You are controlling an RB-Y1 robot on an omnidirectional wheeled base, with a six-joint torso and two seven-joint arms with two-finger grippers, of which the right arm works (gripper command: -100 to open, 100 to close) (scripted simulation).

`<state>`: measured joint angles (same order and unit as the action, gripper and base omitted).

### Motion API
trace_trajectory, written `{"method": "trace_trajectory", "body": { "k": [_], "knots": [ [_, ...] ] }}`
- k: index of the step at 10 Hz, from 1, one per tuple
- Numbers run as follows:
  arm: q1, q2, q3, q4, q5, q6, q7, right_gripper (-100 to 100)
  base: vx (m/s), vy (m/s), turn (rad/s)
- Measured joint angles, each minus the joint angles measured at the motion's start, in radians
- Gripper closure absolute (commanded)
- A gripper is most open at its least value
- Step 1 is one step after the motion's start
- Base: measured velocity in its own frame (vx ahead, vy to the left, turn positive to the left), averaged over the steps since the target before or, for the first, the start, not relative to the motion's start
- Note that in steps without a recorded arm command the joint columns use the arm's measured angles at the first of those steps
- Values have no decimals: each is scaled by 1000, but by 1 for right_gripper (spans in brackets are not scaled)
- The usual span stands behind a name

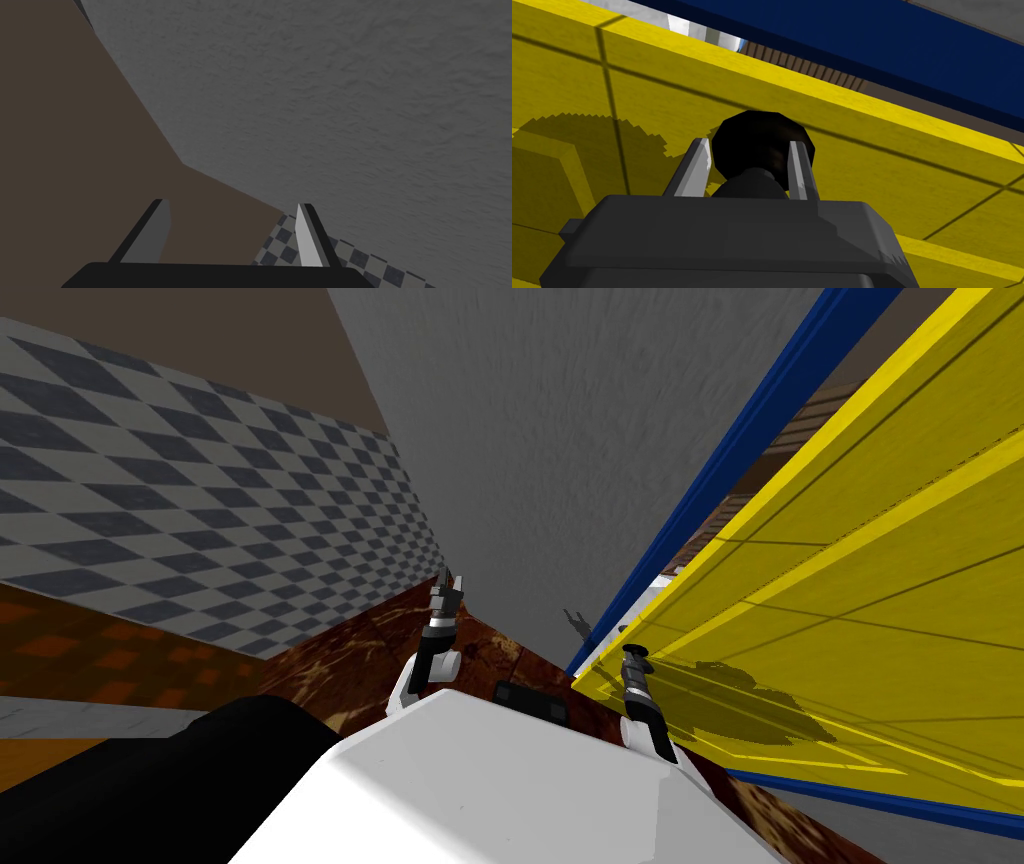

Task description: Pull the door open

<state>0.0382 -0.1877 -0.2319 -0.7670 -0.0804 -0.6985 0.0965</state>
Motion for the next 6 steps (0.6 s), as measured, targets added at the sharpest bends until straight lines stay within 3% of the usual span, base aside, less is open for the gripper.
{"method": "trace_trajectory", "body": {
  "k": [2, 6],
  "knots": [
    [0, -1, 6, 2, -6, 1, -24, 100, -1, -1, 6],
    [-26, -12, 19, 45, -35, -29, -93, 100, -49, -24, 74]
  ]
}}
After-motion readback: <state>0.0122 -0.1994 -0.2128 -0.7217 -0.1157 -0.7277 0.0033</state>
